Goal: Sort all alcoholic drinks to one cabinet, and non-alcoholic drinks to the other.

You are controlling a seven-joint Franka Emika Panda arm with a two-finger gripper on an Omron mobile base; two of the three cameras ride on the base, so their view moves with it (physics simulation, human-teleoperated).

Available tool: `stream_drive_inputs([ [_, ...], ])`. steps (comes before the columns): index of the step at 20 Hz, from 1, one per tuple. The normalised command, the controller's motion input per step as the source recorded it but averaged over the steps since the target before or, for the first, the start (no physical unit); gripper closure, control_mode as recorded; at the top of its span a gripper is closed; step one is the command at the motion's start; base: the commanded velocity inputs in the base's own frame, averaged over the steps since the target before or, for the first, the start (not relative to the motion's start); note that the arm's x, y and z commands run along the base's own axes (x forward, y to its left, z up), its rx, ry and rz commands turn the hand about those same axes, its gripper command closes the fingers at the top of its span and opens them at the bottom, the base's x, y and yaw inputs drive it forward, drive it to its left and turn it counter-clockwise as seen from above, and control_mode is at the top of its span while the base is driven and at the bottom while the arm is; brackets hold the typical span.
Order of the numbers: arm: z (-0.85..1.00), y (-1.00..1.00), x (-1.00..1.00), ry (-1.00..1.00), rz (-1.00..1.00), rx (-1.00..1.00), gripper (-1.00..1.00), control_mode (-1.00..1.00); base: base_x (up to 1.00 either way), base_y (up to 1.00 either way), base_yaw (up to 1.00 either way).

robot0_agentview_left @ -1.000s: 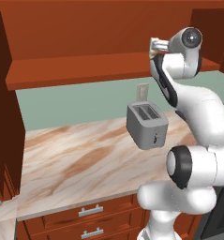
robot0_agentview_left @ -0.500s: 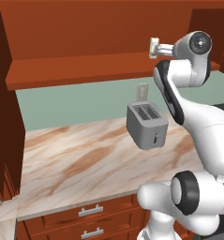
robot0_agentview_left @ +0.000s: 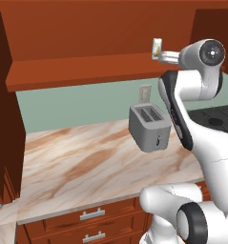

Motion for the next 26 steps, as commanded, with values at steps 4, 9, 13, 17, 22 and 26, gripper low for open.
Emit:
stream_drive_inputs([
  [4, 0.00, 0.19, -0.54, 0.00, 0.02, 0.00, -1.00, -1.00, 0.00, 0.00, 0.00],
  [9, 0.01, 0.17, -0.41, -0.01, 0.03, 0.00, -1.00, -1.00, 0.00, 0.00, 0.00],
  [13, 0.02, 0.07, -0.27, 0.00, 0.03, 0.00, -1.00, -1.00, 0.00, 0.00, 0.00],
  [17, 0.00, 0.04, -0.23, 0.00, 0.03, 0.00, -1.00, -1.00, 0.00, 0.00, 0.00],
  [22, 0.00, 0.04, -0.23, 0.00, 0.03, 0.00, -1.00, -1.00, 0.00, 0.00, 0.00],
  [26, 0.00, 0.08, -0.29, 0.00, 0.04, 0.00, -1.00, -1.00, 0.00, 0.00, 0.00],
])
